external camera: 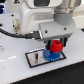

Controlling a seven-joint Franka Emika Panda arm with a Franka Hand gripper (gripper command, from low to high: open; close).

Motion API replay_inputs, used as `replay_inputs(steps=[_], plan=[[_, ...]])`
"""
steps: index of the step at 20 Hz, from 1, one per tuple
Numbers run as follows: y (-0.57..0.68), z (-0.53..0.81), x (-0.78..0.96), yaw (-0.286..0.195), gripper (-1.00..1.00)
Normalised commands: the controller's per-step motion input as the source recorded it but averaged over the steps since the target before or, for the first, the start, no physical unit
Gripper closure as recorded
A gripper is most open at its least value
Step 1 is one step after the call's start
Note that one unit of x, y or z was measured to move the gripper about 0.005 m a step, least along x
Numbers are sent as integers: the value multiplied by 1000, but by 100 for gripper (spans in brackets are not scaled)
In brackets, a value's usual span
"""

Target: Insert the blue gear onto the right peg, followed by the red gear

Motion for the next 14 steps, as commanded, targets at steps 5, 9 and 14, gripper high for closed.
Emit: replay_inputs(steps=[5,9,14], plan=[[-34,107,60,0,100],[-64,119,12,0,100],[-92,343,3,0,100]])
